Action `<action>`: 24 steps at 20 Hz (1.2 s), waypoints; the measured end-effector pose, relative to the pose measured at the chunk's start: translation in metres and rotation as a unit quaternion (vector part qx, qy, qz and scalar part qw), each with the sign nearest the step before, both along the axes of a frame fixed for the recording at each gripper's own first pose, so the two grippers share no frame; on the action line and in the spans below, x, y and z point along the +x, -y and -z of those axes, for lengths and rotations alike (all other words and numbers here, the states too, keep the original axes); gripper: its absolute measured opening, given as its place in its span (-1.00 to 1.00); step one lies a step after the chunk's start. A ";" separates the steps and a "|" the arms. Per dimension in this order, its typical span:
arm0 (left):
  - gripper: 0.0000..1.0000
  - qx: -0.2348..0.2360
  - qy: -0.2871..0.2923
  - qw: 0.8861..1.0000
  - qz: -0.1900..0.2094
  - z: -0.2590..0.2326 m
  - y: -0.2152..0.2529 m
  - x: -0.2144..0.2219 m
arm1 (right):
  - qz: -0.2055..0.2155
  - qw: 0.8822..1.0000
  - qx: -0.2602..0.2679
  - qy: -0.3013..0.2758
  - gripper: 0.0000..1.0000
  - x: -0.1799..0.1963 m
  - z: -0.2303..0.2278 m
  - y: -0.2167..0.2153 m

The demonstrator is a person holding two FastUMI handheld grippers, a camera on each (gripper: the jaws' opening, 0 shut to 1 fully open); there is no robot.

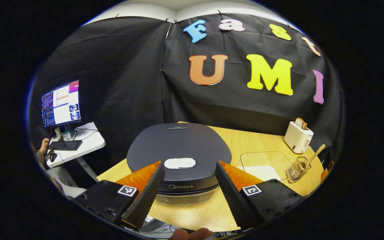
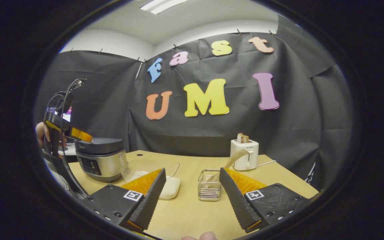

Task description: Close the left gripper, press the button to open the rice cooker; take a wooden spoon from the chopstick holder with the right hand, scoop a spoonful of rice and pour it into the rice cooker, then put the wooden spoon back into the chopstick holder.

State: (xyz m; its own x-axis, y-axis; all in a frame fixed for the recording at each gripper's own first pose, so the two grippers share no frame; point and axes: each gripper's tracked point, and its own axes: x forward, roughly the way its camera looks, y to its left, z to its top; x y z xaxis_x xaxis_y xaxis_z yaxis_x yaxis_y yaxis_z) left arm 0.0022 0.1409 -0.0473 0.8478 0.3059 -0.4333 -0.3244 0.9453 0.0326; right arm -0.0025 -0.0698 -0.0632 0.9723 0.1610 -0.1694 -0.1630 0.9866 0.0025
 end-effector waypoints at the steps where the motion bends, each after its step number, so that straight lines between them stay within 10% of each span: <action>1: 0.97 0.018 -0.007 1.000 0.008 0.004 0.001 0.001 | 0.000 1.000 0.001 -0.001 0.92 0.001 0.001 -0.001; 13: 0.99 0.108 0.014 0.994 0.019 0.015 0.002 -0.002 | 0.001 0.999 0.032 -0.013 0.82 0.006 0.021 -0.003; 24: 0.99 0.003 0.108 0.994 -0.006 -0.029 0.005 0.001 | 0.026 0.999 0.020 0.021 0.91 0.010 -0.004 -0.008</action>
State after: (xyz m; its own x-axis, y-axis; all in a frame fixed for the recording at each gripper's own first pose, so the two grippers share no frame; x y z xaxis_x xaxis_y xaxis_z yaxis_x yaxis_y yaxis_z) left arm 0.0034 0.1358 -0.0185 0.9174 0.3178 -0.2395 -0.3351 0.9416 -0.0343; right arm 0.0070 -0.0619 -0.0591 0.9857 0.1151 -0.1229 -0.1114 0.9931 0.0368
